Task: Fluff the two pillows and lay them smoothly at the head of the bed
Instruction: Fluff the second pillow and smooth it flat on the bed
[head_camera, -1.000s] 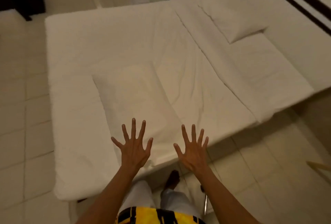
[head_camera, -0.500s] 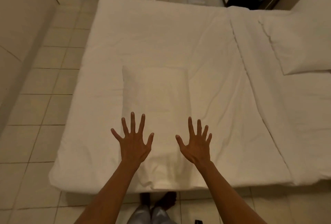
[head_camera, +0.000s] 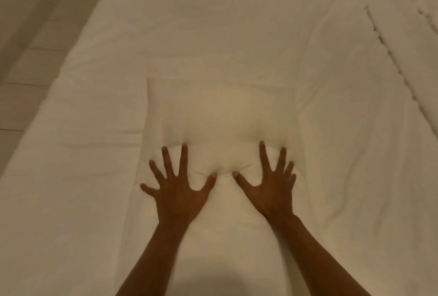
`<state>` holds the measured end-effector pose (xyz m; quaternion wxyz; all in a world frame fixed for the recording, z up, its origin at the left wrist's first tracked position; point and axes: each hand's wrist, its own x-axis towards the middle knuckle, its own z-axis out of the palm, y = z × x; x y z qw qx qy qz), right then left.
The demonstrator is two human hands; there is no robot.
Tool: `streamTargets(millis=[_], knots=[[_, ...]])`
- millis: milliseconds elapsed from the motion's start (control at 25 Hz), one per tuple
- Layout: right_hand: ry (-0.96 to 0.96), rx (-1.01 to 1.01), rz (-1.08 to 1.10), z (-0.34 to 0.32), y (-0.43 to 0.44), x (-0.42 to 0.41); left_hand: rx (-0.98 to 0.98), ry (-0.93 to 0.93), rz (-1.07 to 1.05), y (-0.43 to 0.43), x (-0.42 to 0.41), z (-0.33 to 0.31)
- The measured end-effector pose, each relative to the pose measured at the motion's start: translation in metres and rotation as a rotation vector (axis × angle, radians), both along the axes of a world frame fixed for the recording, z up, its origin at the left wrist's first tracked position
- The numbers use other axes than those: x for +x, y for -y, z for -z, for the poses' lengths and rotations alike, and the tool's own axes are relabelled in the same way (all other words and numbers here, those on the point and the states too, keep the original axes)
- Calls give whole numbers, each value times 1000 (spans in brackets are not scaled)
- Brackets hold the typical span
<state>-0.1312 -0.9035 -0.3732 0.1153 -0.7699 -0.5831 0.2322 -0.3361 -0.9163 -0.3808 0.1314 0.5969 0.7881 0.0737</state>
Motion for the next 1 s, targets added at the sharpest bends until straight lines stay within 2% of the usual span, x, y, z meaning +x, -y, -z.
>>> streamTargets(millis=[120,480,680,1000], knots=[[97,218,43,50,0,-4,82,12,-19,-9,3,48],[91,173,38,37,-2,-5,47,27,-31,-9,1,32],[86,232,53,34,5,-4,115,1,-45,-4,0,29],[29,90,54,4,38,18,39,94,-159,28,-7,3]])
